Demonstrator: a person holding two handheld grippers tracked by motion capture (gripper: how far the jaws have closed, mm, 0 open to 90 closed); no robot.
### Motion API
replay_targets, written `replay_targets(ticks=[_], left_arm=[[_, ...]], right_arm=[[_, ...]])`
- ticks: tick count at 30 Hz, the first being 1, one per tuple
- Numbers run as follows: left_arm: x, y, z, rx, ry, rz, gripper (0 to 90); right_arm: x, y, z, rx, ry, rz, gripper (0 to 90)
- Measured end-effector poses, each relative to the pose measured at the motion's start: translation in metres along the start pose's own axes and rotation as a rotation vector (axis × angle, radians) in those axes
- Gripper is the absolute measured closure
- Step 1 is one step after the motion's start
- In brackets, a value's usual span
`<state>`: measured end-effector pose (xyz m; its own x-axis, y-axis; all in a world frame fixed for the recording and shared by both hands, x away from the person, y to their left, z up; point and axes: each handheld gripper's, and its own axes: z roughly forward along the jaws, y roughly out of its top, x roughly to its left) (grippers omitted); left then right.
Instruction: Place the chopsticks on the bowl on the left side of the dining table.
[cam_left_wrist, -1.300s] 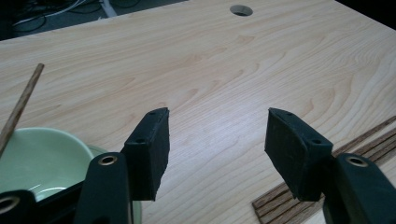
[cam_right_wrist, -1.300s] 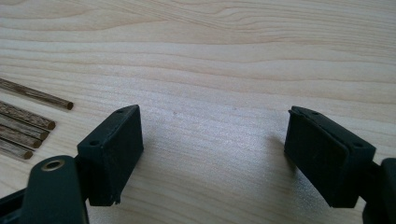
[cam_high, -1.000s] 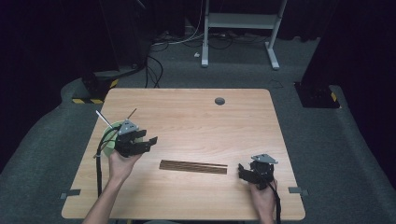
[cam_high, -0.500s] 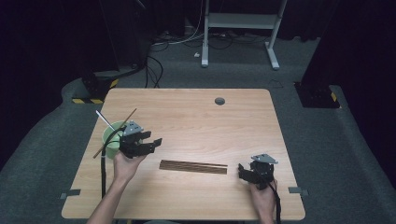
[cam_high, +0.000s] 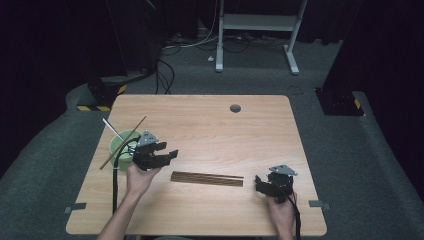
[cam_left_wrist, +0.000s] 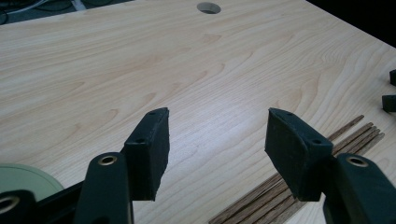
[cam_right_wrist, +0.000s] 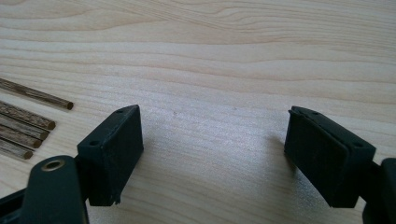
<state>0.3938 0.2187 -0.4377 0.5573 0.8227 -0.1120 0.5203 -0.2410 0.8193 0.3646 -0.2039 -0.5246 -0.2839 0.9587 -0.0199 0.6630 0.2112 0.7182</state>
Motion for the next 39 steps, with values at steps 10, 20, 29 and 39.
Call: replay_targets(ticks=[10, 20, 29, 39], left_arm=[[-0.007, -0.001, 0.007, 0.000, -0.015, 0.008, 40.0], [-0.014, -0.003, 0.016, 0.022, -0.028, 0.033, 39.9], [-0.022, -0.003, 0.025, 0.039, -0.047, 0.043, 39.5], [-0.031, -0.006, 0.038, 0.071, -0.072, 0.065, 39.3]], right_arm=[[0.000, 0.000, 0.000, 0.000, 0.000, 0.000, 18.9], [0.000, 0.000, 0.000, 0.000, 0.000, 0.001, 18.9], [0.000, 0.000, 0.000, 0.000, 0.001, -0.001, 18.9], [0.000, 0.000, 0.000, 0.000, 0.004, -0.005, 18.9]])
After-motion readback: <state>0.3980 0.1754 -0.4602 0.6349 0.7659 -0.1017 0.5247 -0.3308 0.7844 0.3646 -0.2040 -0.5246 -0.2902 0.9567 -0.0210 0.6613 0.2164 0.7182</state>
